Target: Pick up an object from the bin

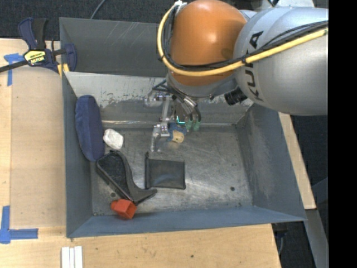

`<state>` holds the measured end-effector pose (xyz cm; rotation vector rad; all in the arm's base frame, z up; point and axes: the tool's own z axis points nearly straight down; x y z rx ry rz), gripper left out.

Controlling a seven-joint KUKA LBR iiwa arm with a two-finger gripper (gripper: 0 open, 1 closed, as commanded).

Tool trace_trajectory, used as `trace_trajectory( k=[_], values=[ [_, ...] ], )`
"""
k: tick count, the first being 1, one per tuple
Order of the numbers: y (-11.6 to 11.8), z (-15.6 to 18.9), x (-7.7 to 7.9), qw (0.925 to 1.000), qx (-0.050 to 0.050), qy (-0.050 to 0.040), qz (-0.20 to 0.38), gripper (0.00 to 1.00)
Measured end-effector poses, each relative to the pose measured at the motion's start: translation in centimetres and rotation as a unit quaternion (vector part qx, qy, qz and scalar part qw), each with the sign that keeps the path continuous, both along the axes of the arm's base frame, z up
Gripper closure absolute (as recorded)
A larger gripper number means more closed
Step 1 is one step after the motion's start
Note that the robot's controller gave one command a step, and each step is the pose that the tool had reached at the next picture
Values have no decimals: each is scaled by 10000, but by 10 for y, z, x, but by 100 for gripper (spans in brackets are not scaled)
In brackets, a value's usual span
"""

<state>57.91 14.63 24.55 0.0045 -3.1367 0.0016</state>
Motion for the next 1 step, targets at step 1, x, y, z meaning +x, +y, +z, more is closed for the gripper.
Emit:
trace_trajectory(
  k=[1],
  values=[
    [-46,-98,-39,9997,-9,13,-254,0]
  ],
)
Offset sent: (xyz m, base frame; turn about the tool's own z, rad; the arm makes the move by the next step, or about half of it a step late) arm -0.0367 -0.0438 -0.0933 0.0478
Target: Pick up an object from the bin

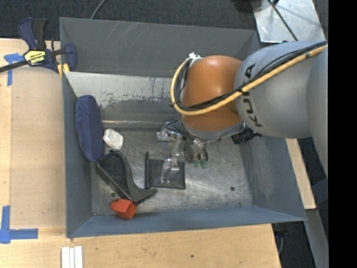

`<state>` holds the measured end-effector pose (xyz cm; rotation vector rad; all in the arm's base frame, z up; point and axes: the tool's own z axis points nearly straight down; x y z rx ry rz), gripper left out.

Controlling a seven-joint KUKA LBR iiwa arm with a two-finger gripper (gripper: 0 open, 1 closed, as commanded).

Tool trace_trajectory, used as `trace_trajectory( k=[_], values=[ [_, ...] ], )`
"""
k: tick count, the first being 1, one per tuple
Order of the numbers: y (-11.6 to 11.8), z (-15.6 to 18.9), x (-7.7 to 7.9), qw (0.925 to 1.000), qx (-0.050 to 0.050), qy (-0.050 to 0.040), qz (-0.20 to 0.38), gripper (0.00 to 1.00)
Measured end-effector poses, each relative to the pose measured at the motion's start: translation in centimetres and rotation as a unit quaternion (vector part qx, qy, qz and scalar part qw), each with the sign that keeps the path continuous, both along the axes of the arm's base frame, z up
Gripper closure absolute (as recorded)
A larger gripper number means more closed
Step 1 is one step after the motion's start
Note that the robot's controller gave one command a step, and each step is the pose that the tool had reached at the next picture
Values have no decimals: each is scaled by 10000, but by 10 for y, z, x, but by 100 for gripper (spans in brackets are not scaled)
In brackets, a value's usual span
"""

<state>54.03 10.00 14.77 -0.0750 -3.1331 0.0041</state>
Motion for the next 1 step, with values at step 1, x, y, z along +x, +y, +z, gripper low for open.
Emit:
trace_trajectory(
  k=[1],
  values=[
    [-29,-74,-10,9908,27,-65,-1353,0]
  ],
)
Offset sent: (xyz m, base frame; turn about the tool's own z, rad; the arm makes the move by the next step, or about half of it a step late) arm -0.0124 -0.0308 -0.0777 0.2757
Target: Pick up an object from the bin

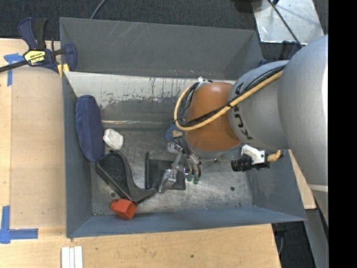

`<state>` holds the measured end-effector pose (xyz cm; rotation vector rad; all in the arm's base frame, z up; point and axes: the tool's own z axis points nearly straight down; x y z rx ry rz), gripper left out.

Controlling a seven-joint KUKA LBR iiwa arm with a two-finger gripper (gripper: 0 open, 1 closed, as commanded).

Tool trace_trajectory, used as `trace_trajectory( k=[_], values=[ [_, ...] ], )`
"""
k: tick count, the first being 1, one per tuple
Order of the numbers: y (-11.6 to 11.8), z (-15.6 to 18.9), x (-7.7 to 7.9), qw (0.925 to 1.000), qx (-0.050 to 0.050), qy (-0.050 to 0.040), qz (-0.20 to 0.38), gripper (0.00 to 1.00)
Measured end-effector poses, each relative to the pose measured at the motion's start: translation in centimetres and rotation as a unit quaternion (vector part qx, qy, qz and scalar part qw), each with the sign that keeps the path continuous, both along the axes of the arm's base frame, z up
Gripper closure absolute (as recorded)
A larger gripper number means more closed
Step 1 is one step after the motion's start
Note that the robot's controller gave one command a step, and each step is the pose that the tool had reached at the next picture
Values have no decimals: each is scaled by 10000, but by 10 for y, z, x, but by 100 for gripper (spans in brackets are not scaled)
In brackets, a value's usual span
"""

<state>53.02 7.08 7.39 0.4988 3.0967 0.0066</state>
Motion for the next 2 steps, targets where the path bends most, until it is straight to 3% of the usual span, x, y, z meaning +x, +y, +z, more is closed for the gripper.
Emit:
trace_trajectory(
  k=[1,2],
  values=[
    [-2,4,6,9999,-5,-109,-28,100],
    [1,156,22,9993,-12,-33,370,100]
  ],
)
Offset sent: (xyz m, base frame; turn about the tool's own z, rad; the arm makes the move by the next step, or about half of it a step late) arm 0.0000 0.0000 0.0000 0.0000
